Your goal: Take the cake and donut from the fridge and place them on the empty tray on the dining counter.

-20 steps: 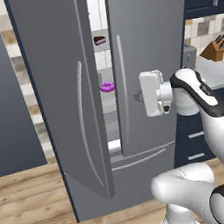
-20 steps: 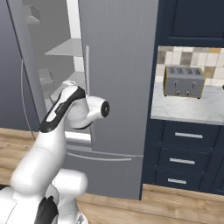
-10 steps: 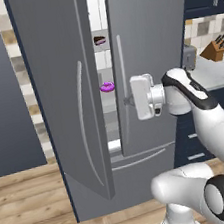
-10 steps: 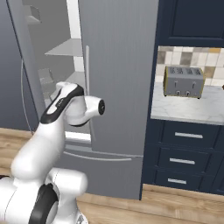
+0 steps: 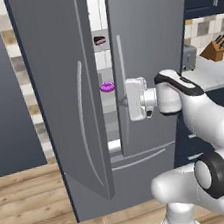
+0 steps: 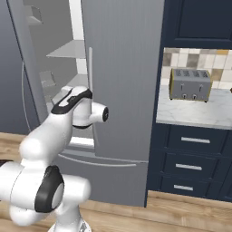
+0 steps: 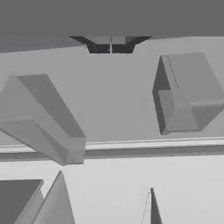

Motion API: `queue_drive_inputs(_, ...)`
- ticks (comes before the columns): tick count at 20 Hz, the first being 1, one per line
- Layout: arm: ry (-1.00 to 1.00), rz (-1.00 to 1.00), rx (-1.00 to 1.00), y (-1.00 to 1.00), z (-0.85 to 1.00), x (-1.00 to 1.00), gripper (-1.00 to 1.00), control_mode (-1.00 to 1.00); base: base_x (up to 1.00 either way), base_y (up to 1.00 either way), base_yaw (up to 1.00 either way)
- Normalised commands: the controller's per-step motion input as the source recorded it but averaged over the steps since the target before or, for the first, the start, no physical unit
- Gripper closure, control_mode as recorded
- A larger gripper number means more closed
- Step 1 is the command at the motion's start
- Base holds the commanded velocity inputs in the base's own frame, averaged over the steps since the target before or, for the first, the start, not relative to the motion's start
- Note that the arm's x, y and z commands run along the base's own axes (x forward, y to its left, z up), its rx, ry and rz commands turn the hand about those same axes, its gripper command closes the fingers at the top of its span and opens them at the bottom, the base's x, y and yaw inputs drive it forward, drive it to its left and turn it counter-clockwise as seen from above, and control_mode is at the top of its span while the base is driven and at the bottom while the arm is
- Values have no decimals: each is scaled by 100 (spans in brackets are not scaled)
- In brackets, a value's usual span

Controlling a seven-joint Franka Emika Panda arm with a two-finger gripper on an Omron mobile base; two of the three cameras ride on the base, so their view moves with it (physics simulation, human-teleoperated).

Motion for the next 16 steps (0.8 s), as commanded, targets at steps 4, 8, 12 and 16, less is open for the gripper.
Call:
queue_drive_inputs(4, 0, 2, 0, 34, -5, 18, 100, -100, 0, 0, 0)
queue_drive_inputs(8, 0, 0, 0, 33, -3, 25, 100, -100, 0, 0, 0)
queue_drive_inputs(12, 0, 0, 0, 37, -4, 6, 100, -100, 0, 0, 0)
queue_drive_inputs(16, 0, 0, 0, 33, -5, 15, 100, -100, 0, 0, 0)
